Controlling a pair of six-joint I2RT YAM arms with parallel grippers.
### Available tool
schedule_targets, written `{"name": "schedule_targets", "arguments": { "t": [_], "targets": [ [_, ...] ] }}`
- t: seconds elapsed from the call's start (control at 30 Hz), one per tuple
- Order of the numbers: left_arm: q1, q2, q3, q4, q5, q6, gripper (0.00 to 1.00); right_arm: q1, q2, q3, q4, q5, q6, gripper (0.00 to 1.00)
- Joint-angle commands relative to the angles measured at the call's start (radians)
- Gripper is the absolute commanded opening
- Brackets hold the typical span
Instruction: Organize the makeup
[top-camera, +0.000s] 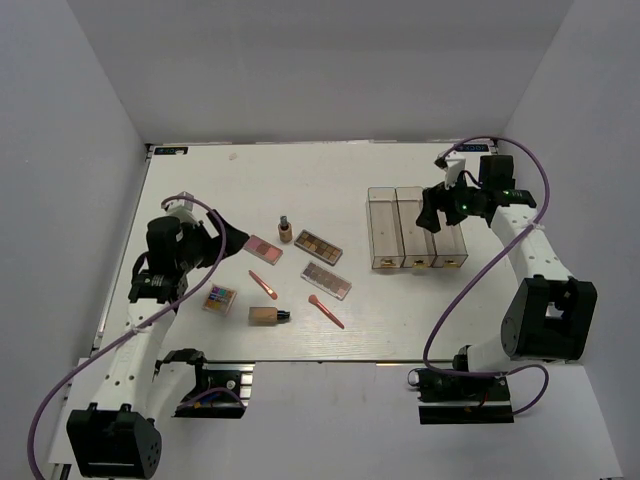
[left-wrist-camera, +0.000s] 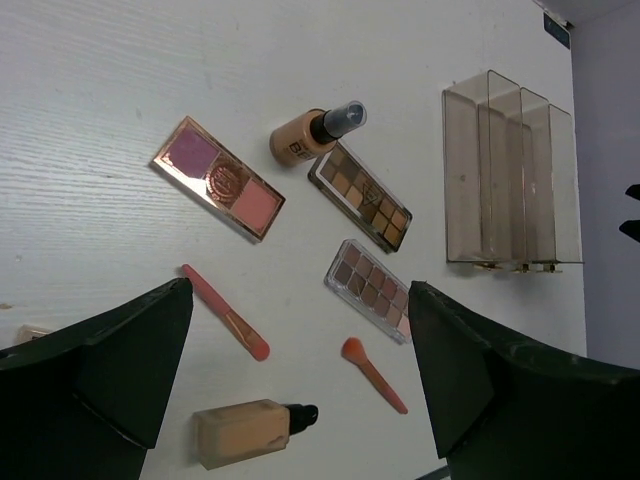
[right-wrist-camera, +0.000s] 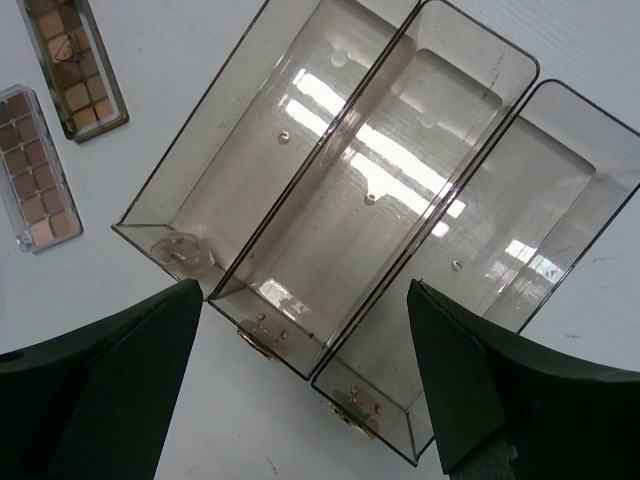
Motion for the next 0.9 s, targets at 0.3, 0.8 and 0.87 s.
{"name": "schedule_targets", "arguments": {
  "t": [0.3,0.8,0.87],
  "targets": [
    [-0.001,0.035,-0.057,0.112,0.093,-0.102,0.98,0.015,0.051,0.089,-0.081,-0.290,-0.163,0.87],
    [-0.001,0.095,0.003,-0.050,-0.029,-0.102,0.87,0.556,0.276,0.205,0.069,0.203,-0.033,0.87],
    [-0.001,0.087,0.005,-0.063,-0.049,-0.106,0.88,0.596,0.342,0.254,0.058,0.244,0.025,0.89]
  ]
}}
